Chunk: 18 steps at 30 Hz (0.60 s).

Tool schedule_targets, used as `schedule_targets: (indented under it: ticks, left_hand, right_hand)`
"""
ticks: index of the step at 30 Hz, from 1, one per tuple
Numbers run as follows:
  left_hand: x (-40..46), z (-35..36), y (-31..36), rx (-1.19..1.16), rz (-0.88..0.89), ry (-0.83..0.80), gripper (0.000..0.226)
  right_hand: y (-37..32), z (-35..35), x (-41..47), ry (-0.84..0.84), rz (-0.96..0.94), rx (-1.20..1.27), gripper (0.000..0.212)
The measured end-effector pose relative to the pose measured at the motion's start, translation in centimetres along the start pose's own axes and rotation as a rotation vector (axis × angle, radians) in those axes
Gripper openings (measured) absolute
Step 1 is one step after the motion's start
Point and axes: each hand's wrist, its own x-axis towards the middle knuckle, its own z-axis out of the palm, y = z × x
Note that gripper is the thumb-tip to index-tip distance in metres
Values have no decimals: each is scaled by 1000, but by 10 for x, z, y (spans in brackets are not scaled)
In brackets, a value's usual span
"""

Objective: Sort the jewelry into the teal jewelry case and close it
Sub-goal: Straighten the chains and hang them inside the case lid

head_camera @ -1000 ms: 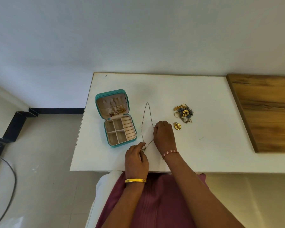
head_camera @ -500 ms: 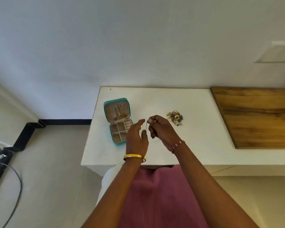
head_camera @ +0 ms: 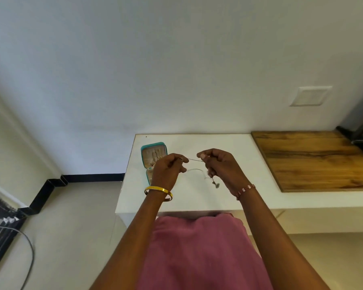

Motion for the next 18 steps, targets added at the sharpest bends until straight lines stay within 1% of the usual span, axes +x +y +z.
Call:
schedule_targets:
  ticks: [4,6,8,11,14,16,18]
  left_hand:
    - [-7,-10,23,-231,-68,-10,29]
    - [-9,-12,31,-338,-78,-37,30]
    - [-13,-12,41,-381,-62,-71,29]
    - [-20,-11,52,-305,-35,-125,30]
    - [-25,-8,59,-153,-27,-212,29]
    - [-27,-5,61,-29,-23,-273,28]
    - [-30,-1,62,41,-22,-316,24]
  right_hand:
    - [5,-10,-16,26,-6,-68,6]
    - [9,-13,-21,44,3,-94,9]
    - [13,-16,-27,50,17,-114,12]
    - [18,-17,-34,25,50,-73,12]
    - [16,-16,-41,-10,47,-33,9]
    - [10,-15,-43,-39,20,-29,11]
    - [2,-12,-44,-71,-8,14,17]
